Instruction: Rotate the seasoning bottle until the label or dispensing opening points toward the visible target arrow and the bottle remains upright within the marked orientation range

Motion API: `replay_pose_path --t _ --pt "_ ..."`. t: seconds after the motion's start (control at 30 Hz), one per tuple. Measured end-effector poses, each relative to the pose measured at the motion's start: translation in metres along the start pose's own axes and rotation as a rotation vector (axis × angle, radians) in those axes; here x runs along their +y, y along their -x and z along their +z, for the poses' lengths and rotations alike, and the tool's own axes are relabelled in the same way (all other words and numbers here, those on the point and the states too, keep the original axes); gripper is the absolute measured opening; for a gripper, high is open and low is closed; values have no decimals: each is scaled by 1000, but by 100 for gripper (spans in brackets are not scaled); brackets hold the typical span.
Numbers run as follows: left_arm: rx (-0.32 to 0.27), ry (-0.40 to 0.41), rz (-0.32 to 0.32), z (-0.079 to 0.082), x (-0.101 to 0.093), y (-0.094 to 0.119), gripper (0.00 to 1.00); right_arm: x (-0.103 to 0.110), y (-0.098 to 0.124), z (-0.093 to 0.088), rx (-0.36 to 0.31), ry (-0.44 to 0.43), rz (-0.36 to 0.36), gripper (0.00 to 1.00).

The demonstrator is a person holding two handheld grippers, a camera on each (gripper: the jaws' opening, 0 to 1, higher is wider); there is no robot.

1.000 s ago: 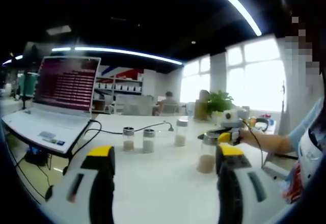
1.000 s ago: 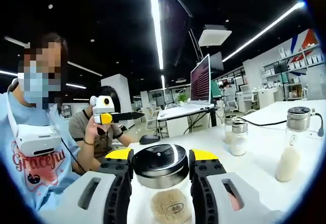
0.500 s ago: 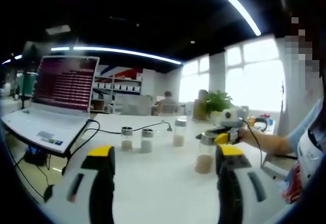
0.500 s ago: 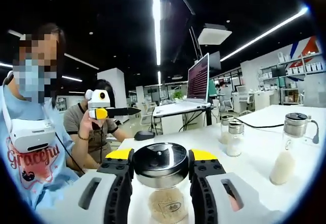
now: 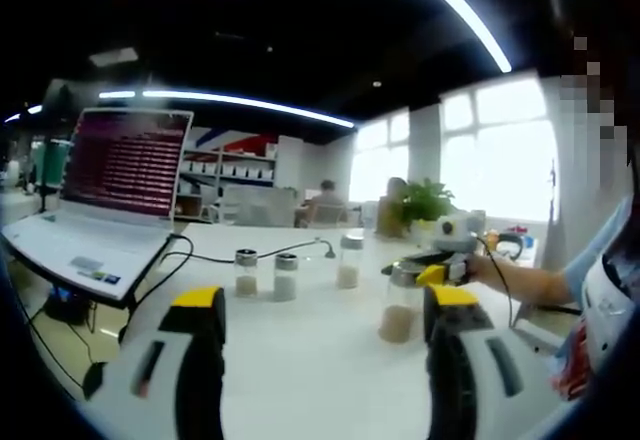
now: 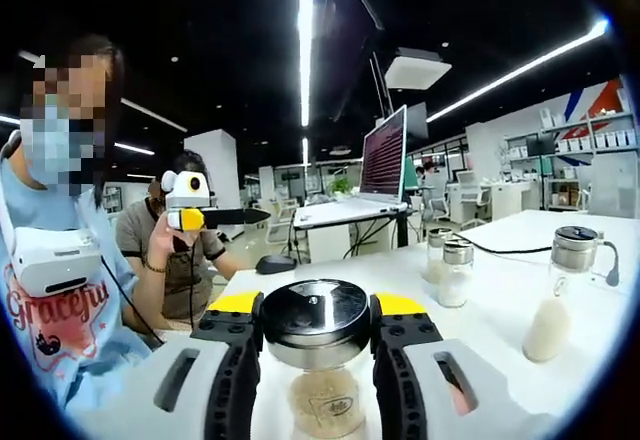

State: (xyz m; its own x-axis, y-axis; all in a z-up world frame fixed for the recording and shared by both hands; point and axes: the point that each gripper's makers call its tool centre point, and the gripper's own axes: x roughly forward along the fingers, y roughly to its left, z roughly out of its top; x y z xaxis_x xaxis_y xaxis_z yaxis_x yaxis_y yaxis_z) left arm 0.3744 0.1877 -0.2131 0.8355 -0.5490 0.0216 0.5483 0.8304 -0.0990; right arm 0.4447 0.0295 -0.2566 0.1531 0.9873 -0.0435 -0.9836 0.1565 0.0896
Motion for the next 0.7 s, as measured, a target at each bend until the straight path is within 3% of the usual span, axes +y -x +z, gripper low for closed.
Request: replay_pose_path --t 0.6,0.7 --pt "12 -15 -1 -2 -3 -3 86 0 -2 0 21 19 -119 41" --pt "-7 10 -21 3 -7 -3 86 -1 -2 0 31 44 -151 41"
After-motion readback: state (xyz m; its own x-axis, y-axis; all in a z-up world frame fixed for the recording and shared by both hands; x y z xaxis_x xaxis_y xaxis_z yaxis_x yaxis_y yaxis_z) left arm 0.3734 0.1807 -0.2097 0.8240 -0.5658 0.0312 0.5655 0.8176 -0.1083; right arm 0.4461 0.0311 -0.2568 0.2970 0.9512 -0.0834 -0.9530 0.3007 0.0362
